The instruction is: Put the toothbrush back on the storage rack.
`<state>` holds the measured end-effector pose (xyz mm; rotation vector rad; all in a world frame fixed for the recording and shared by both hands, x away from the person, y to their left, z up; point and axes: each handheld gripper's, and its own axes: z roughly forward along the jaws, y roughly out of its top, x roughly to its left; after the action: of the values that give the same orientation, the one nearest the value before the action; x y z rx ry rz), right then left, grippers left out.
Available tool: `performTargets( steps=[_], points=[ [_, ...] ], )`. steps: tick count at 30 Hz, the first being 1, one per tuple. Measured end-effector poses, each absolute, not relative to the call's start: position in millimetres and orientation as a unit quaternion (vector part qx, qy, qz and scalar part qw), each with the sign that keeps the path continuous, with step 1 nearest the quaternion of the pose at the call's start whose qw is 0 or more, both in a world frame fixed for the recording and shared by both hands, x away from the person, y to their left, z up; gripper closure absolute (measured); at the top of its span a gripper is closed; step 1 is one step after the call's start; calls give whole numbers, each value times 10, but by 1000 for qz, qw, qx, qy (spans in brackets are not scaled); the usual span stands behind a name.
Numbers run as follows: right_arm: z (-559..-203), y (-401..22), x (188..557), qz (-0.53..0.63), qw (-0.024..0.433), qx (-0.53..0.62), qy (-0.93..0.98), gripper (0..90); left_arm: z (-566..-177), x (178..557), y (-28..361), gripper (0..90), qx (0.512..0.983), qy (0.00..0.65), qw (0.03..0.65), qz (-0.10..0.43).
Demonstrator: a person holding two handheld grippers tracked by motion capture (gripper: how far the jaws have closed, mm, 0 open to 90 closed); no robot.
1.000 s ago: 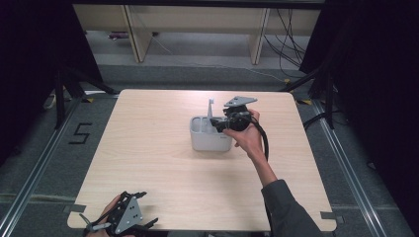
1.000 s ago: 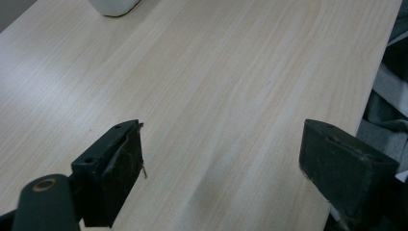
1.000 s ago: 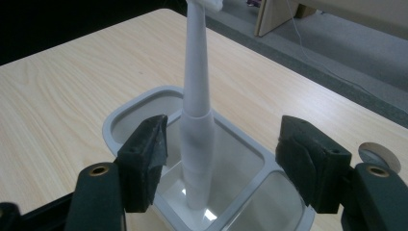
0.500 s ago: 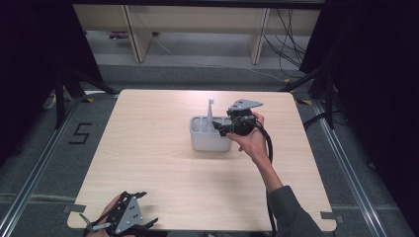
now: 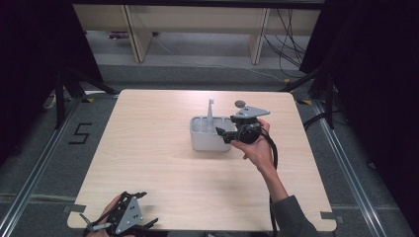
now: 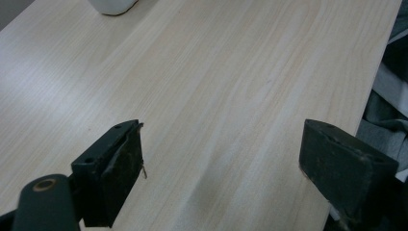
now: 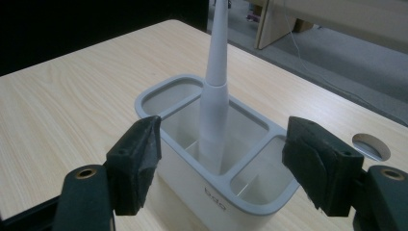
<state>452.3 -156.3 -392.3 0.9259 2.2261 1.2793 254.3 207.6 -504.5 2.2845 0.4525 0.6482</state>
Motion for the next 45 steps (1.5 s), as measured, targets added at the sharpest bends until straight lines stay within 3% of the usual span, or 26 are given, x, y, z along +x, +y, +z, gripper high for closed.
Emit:
performTargets(
  steps=[45],
  points=[
    [-4217,-1765,4063,428,182,330,821,242,-5016,2531,2086,149,880,176,361,254]
  ],
)
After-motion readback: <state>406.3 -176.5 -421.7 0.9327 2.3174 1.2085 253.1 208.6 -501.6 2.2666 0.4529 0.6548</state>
